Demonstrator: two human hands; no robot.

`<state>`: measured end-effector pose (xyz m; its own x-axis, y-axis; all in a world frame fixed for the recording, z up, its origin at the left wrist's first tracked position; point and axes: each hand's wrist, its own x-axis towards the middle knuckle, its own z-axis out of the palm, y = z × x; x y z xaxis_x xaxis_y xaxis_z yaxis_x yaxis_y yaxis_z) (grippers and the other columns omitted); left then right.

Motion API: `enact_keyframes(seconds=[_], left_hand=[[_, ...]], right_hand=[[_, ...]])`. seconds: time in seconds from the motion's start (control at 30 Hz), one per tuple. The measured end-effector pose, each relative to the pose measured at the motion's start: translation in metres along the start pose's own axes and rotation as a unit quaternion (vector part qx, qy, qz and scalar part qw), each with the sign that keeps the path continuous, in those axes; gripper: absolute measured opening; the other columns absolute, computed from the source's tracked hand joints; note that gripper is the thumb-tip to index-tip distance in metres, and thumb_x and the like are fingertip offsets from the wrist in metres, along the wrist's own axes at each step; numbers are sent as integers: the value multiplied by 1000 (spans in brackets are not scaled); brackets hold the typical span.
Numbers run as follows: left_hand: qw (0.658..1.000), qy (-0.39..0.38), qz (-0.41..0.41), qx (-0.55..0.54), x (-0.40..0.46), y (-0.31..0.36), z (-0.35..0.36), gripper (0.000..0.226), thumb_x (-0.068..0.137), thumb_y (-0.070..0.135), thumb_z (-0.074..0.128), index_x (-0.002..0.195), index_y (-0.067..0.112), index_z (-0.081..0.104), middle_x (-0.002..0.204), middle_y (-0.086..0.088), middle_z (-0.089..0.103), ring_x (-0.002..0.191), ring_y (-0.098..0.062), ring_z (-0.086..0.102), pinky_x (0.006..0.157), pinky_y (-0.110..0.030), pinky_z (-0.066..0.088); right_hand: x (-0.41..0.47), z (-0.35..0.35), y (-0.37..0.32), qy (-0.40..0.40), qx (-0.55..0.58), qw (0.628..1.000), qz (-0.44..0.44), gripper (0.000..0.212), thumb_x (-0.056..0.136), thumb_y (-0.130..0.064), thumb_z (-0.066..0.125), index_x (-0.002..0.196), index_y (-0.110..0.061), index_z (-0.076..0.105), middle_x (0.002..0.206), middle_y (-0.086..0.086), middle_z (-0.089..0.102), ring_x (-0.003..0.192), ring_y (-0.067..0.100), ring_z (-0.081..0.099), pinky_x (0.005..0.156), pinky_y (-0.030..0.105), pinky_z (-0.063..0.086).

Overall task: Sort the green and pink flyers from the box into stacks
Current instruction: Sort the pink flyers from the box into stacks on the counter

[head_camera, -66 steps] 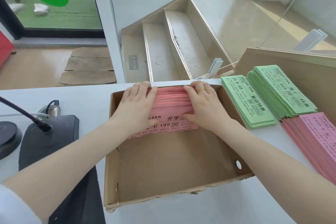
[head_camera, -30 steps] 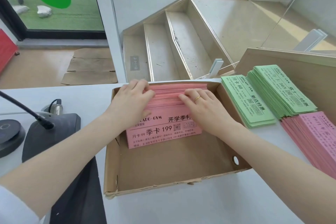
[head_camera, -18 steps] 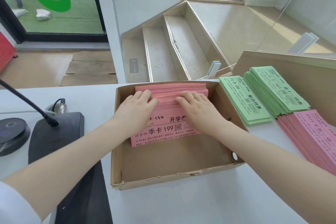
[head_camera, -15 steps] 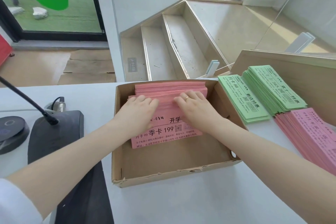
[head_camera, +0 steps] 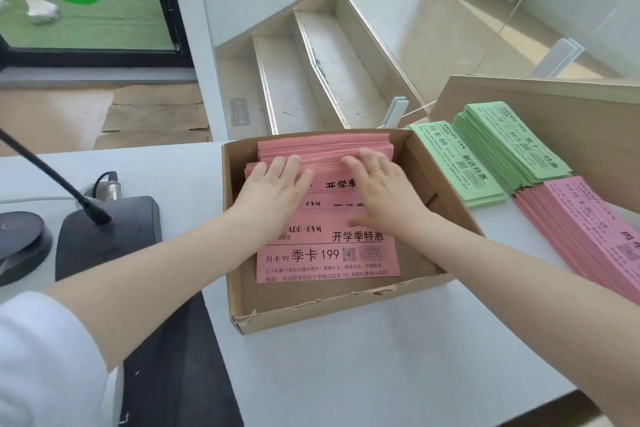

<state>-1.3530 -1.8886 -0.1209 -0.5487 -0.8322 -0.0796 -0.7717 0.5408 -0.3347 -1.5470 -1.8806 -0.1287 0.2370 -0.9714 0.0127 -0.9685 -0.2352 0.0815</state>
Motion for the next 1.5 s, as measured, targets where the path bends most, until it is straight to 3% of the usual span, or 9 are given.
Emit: enact_keyframes(seconds=[0.1, 0.17, 0.23, 0.37, 0.63, 0.93, 1.23, 1.37, 1.5], left_hand=[[999, 14, 39, 26, 1, 0, 4, 91, 81, 18, 59, 144, 16, -7, 150, -18, -5, 136, -34, 13, 108, -40, 22], [995, 10, 93, 31, 2, 1, 6, 89, 86, 11, 53, 146, 24, -12, 152, -16, -20, 141, -34, 0, 114, -44, 10], [991, 0, 127, 39, 5, 2, 7, 83, 88, 7, 47, 147, 26, -8, 151, -15, -26, 142, -34, -5, 115, -46, 4], [994, -9, 103, 40, 4, 1, 8, 77, 90, 10, 42, 147, 19, -8, 151, -16, -26, 143, -33, -9, 115, -45, 2], [999, 0, 33, -19, 7, 1, 2, 90, 89, 9, 46, 142, 17, -26, 150, -17, -28, 143, -32, -7, 116, -41, 6], [999, 2, 33, -2, 12, 3, 12, 84, 90, 7, 42, 143, 9, -24, 154, -16, -15, 143, -32, -1, 115, -42, 10], [996, 45, -20, -77, 9, -1, 6, 94, 87, 12, 51, 143, 10, -23, 155, -13, -12, 144, -29, -5, 116, -40, 0], [946, 194, -120, -228, -7, -4, -15, 112, 72, 41, 74, 148, 7, -2, 153, -13, 16, 142, -29, 12, 115, -40, 5], [798, 350, -203, -447, -37, 8, -43, 115, 70, 35, 77, 147, 3, -2, 155, -15, 4, 143, -25, 7, 117, -39, 6]], right_hand=[[-12, -12, 8, -39, 138, 970, 195, 77, 72, -42, 75, 128, -6, 37, 131, 14, 40, 117, 31, 41, 92, 39, 42], [-21, -16, 15, -168, 292, 897, 287, 46, 79, -30, 72, 112, -7, 50, 109, 8, 57, 91, 21, 55, 70, 29, 47], [-29, -14, 17, -250, 364, 837, 323, 27, 83, -20, 68, 103, -9, 55, 84, 1, 59, 68, 13, 51, 54, 22, 40], [-30, -8, 21, -244, 380, 819, 355, 20, 81, -11, 70, 95, -4, 58, 68, 4, 53, 55, 14, 41, 45, 23, 31], [-11, -2, 23, -4, 491, 813, 313, 6, 89, -9, 58, 94, -12, 61, 88, 3, 64, 76, 22, 62, 72, 38, 56], [-7, -1, 19, 15, 528, 777, 342, 29, 85, -8, 60, 112, -11, 48, 97, 2, 57, 88, 20, 58, 61, 28, 47], [-28, -16, 14, 0, 593, 782, 193, 37, 83, 0, 64, 112, -21, 54, 106, -5, 67, 99, 13, 65, 86, 36, 54], [-43, -40, 14, 99, 636, 758, 100, 39, 87, 4, 56, 107, -29, 54, 98, -12, 69, 93, 7, 66, 85, 34, 54], [-81, -64, 31, 182, 685, 704, 40, 44, 87, 13, 49, 108, -25, 52, 93, -14, 68, 90, 2, 64, 76, 20, 52]])
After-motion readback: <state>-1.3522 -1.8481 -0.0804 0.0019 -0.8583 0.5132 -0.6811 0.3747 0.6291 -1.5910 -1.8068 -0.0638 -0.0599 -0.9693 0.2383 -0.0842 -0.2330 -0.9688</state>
